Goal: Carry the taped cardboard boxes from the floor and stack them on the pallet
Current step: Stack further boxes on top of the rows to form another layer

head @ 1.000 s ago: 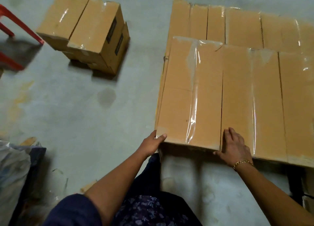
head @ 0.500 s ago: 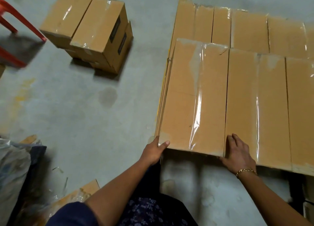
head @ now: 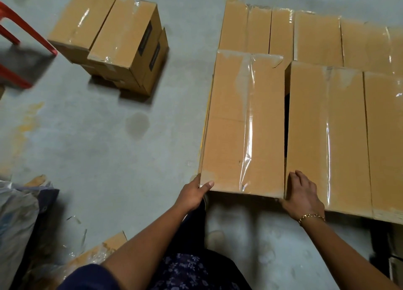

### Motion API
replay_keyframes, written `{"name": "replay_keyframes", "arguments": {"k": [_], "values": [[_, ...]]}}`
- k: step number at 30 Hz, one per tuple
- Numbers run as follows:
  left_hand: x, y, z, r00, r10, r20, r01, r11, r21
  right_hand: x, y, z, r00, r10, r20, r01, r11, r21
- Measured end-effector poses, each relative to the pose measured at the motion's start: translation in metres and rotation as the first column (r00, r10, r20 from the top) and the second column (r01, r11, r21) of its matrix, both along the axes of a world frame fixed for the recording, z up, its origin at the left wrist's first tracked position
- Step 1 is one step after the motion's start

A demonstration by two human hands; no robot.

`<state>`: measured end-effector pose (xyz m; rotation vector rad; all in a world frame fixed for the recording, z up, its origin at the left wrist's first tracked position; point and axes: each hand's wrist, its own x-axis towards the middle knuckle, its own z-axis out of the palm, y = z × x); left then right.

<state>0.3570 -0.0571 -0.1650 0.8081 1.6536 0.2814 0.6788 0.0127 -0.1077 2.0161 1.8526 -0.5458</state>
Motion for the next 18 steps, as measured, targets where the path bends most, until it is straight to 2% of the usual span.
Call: {"name": "replay_keyframes", "arguments": {"k": [13,18], "values": [[-0.015,0.02,0.013,0.994,-0.087,-0.063,0.092,0.993,0.079,-0.005,0.007,-0.002,1.0,-0.018,-0.024,0.019,1.0,0.003],[-0.019,0.038,0.015,0.997,-0.079,-0.003,0.079,0.995,0.059,-0.005,0.011,-0.001,1.0,0.001,0.002,-0.001,1.0,-0.001]]}}
